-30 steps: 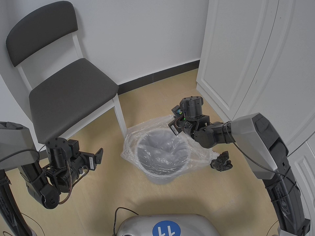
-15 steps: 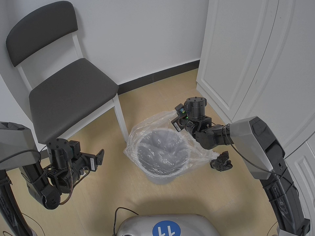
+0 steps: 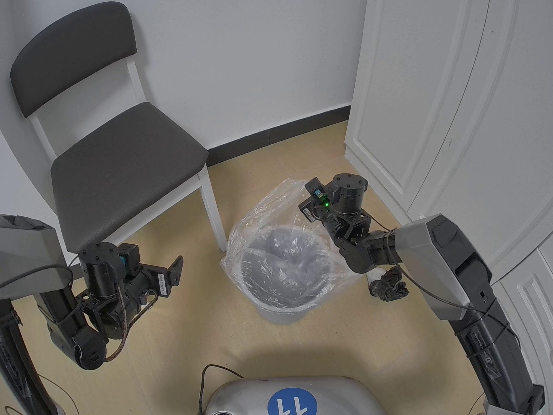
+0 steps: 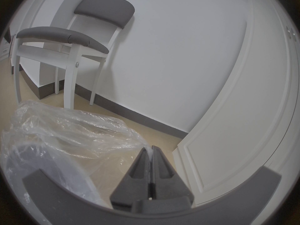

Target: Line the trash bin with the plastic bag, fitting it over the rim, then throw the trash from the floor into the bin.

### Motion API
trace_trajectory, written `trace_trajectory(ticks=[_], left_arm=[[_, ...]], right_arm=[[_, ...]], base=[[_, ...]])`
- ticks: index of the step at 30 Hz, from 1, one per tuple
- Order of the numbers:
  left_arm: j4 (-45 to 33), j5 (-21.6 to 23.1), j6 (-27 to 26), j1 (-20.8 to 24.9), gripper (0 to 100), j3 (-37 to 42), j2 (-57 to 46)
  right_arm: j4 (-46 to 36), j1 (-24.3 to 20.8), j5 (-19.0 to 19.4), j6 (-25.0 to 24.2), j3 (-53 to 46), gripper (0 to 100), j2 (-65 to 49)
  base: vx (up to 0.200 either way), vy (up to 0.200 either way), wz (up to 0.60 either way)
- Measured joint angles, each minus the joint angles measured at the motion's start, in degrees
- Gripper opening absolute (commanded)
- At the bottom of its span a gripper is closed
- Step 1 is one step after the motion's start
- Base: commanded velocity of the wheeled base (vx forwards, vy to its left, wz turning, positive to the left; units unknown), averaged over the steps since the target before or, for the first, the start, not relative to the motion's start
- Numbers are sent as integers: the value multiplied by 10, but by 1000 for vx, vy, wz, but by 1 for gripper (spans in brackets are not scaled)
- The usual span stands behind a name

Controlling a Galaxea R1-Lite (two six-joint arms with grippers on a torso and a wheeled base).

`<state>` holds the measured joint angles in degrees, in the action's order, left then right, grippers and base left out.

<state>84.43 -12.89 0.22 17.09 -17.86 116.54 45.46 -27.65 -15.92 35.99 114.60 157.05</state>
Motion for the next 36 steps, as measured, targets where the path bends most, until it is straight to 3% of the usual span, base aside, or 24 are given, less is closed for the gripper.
trace_trajectory(ticks=[9, 27, 28, 36], left_arm=[[1, 5, 2, 27, 100, 12, -19], [1, 7, 3, 43, 100, 20, -31], [1, 7, 3, 45, 100, 21, -31], [1, 7, 4, 56, 100, 25, -31]], right_arm=[[95, 0, 0, 56, 0, 0, 23], [188, -18, 26, 103, 0, 0, 62], [189, -20, 28, 103, 0, 100, 64], [211, -31, 29, 103, 0, 100, 71]], base=[[0, 0, 0], [0, 0, 0], [0, 0, 0], [0, 0, 0]])
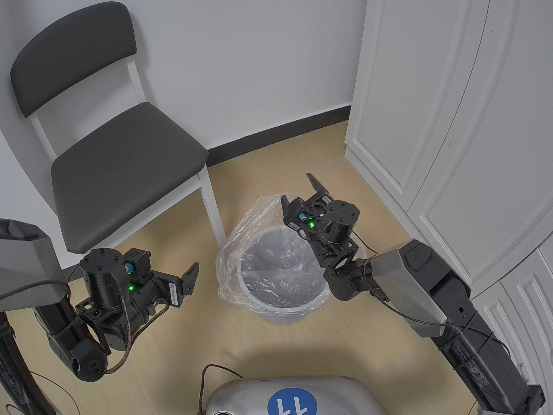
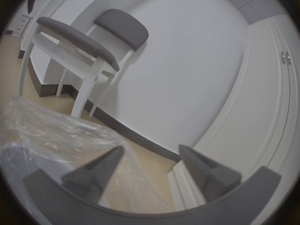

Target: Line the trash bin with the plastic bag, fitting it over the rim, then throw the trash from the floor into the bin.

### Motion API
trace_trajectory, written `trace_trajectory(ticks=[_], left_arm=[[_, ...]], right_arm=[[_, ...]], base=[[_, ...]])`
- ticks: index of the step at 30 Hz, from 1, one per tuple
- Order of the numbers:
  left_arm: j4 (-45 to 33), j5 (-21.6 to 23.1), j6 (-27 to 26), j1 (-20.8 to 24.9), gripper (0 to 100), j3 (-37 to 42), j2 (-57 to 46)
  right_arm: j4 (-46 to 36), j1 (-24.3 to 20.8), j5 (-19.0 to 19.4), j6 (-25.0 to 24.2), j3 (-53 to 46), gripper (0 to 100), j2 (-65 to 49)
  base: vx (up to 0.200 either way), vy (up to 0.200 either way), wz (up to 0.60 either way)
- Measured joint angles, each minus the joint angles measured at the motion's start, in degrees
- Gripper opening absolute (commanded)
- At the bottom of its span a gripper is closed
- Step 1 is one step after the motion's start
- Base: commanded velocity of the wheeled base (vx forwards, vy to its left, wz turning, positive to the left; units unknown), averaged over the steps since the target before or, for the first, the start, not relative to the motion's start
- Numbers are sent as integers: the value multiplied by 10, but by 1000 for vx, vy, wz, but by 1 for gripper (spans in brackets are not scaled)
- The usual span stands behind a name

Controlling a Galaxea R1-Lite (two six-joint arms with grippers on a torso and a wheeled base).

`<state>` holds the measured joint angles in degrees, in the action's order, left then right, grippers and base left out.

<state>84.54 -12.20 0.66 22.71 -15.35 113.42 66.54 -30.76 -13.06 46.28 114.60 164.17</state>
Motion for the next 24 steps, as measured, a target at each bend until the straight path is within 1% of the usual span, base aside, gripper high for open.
trace_trajectory(ticks=[4, 7, 12, 15, 18, 21, 24], left_arm=[[0, 0, 0, 1, 100, 1, 1], [0, 0, 2, 6, 100, 2, 3], [0, 0, 2, 20, 100, 6, 6], [0, 0, 3, 28, 100, 9, 8], [3, -1, 5, 35, 100, 10, 12], [12, -2, 8, 42, 100, 12, 18], [19, -3, 10, 49, 100, 13, 26]], right_arm=[[37, -2, 0, -1, 0, 100, 3], [44, -9, 1, -5, 0, 100, 4], [43, -23, -4, -32, -9, 100, -10], [37, -30, -10, -59, -44, 100, -26], [23, -39, -16, -96, -104, 100, -51], [-4, -47, -20, -139, -173, 100, -83], [-42, -50, -25, -195, -249, 100, -116]], base=[[0, 0, 0], [0, 0, 0], [0, 0, 0], [0, 0, 0], [0, 0, 0], [0, 0, 0], [0, 0, 0]])
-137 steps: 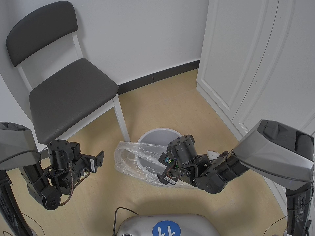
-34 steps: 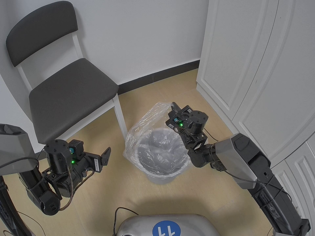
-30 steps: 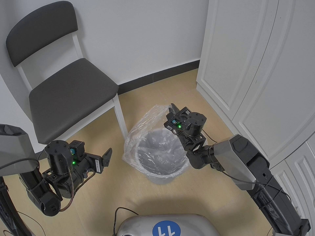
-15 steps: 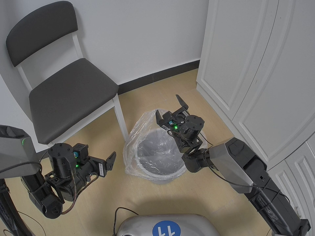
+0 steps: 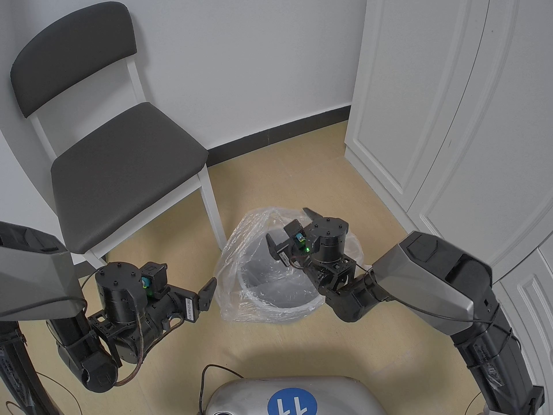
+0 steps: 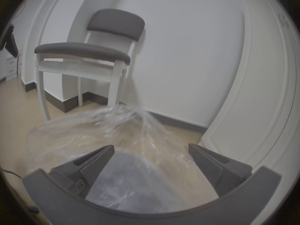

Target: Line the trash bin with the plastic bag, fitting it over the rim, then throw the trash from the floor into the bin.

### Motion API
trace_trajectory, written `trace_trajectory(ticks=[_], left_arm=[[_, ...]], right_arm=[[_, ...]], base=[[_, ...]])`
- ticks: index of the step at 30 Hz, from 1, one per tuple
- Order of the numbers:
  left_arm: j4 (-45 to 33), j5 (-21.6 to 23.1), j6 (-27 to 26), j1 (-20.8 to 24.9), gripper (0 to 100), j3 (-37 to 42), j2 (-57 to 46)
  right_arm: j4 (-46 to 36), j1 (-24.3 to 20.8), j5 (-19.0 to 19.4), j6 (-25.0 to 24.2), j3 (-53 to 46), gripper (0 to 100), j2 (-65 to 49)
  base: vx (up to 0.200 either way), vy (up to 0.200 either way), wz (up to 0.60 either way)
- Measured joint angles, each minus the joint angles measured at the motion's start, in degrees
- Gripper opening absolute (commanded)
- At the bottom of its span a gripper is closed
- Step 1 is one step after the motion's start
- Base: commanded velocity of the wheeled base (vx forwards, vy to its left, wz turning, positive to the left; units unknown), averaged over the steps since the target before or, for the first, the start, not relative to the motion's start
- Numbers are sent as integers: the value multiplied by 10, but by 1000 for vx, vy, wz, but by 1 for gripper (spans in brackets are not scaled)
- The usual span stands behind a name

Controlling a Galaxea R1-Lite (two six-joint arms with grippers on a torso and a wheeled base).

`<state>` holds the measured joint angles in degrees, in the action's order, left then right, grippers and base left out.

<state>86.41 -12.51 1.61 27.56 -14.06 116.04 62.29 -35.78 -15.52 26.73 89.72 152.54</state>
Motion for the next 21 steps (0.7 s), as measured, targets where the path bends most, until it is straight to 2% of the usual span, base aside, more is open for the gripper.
trace_trajectory(ticks=[11, 17, 21], left_arm=[[12, -3, 40, 47, 100, -19, 53], [5, -4, 42, 62, 100, -64, 94], [-41, -4, 43, 65, 100, -109, 119]], right_arm=[[-76, 20, 7, -173, -205, 100, -126], [-101, 44, 29, -282, -246, 100, -174], [-106, 61, 33, -314, -258, 100, -192]], base=[[0, 0, 0], [0, 0, 0], [0, 0, 0]])
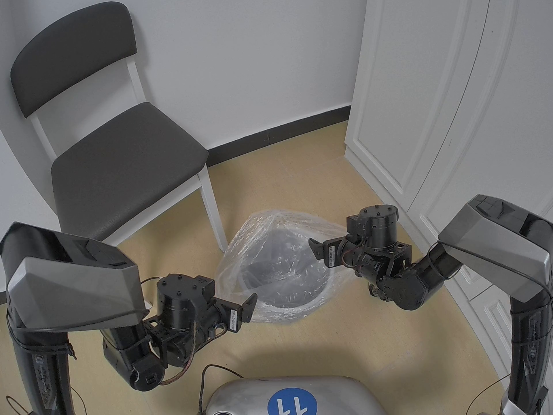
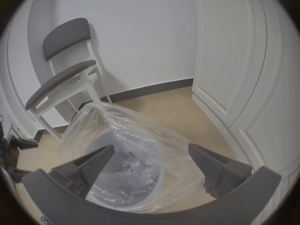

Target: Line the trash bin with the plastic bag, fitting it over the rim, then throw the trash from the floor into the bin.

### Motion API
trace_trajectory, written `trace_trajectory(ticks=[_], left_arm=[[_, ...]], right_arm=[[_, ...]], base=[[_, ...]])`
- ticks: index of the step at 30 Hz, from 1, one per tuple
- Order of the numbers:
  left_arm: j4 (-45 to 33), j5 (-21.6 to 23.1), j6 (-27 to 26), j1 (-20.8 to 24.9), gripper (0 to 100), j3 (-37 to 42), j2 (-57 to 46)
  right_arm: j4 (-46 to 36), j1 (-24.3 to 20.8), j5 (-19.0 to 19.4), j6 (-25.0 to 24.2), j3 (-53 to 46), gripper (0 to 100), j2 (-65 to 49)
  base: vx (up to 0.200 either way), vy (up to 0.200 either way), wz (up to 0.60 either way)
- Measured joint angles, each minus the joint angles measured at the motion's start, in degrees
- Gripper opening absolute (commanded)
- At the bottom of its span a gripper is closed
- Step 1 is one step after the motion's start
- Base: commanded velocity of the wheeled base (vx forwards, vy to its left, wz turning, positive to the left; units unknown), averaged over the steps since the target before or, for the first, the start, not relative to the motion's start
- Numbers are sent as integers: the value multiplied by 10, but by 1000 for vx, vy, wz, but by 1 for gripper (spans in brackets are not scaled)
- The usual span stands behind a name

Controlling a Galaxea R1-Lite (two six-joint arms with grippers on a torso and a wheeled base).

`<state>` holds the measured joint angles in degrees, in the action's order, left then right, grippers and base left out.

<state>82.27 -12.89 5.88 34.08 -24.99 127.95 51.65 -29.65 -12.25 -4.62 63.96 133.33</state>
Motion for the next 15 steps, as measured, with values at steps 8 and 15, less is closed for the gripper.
trace_trajectory(ticks=[8, 15], left_arm=[[-104, 0, 4, -2, 100, -98, 27], [-128, -14, 5, -23, 100, -163, 51]], right_arm=[[4, 31, 4, -39, -45, 100, -16], [1, 41, 11, -60, -31, 100, 6]], base=[[0, 0, 0], [0, 0, 0]])
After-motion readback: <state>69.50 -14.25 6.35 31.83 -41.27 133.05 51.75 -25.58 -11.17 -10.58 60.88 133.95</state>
